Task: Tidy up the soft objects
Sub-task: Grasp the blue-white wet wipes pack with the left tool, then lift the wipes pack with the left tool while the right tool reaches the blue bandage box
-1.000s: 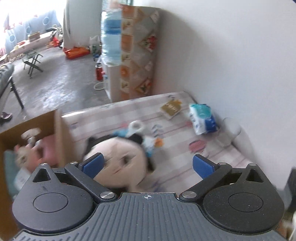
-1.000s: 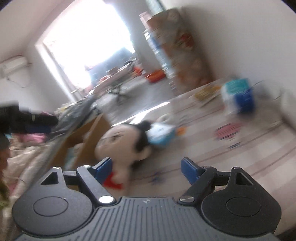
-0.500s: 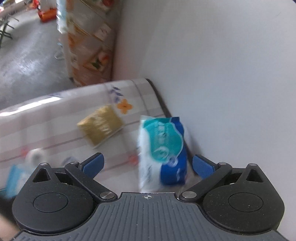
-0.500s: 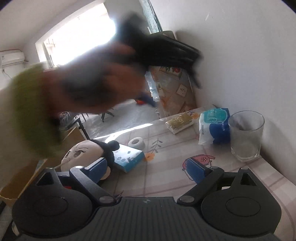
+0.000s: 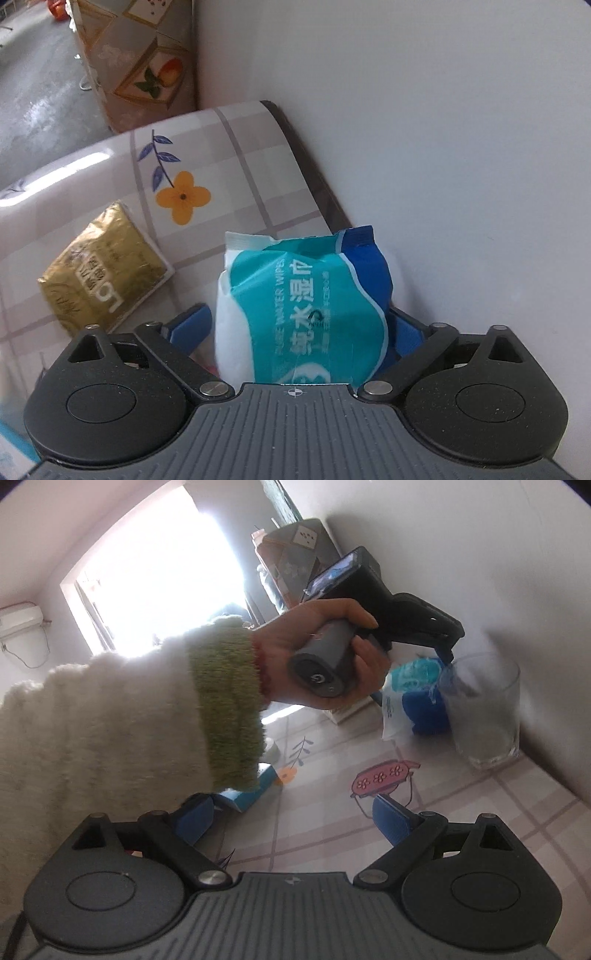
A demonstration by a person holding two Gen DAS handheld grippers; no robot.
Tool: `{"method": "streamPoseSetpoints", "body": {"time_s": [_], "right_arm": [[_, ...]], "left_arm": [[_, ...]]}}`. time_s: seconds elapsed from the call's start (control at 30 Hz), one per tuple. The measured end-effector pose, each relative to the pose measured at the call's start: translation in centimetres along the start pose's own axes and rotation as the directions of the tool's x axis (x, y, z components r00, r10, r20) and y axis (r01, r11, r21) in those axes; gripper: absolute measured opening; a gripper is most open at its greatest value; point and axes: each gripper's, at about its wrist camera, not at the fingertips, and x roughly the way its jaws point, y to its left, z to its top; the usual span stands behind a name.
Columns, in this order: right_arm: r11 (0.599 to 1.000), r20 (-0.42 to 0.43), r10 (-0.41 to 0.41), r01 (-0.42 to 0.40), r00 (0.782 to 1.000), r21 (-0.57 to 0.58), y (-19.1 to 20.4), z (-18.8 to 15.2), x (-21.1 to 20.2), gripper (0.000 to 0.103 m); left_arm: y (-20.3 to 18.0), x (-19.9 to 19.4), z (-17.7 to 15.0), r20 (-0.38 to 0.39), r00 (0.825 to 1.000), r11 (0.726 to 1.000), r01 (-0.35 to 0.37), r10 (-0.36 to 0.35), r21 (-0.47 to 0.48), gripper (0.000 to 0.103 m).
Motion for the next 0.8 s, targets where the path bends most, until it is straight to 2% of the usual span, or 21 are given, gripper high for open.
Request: {"method": "streamPoseSetpoints", "body": {"time_s": [0.07,0.13,0.27,0.43,0.8], "right_arm": [[1.000,-0.006,0.010,-0.010,1.000,0.014,-0.2,0.1,0.1,0.095],[1.000,-0.006,0.020,-0.019,1.000,0.021,-0.2,0.1,-0.1,0.095],[0.999,-0.007,0.019,-0.018,1.000,0.026,-0.3,0.1,-0.4,0.095],[0.999,0.013,0.023,-0.024,1.000,0.029,-0.4,0.2,-1.2,0.095],[0.999,0.193,0.041,-0.047,0.980,0.025,-0.2,0.0,-7.4,0.095]], "left_arm": [[-0.1,-0.3,-0.1,0.027,1.000,1.000,-0.001,0.000,0.024,0.085],[-0.1,-0.5,-0.3,0.024,1.000,1.000,-0.007,0.007,0.028,0.082],[0.6,-1.2,-1.0,0.018,0.999,0.998,-0.047,0.046,0.033,0.080],[1.0,-2.7,-3.6,-0.007,0.992,0.988,-0.124,0.125,0.087,0.080],[3.2,-6.6,-12.1,-0.048,0.976,0.971,-0.208,0.214,0.118,0.080]]}}
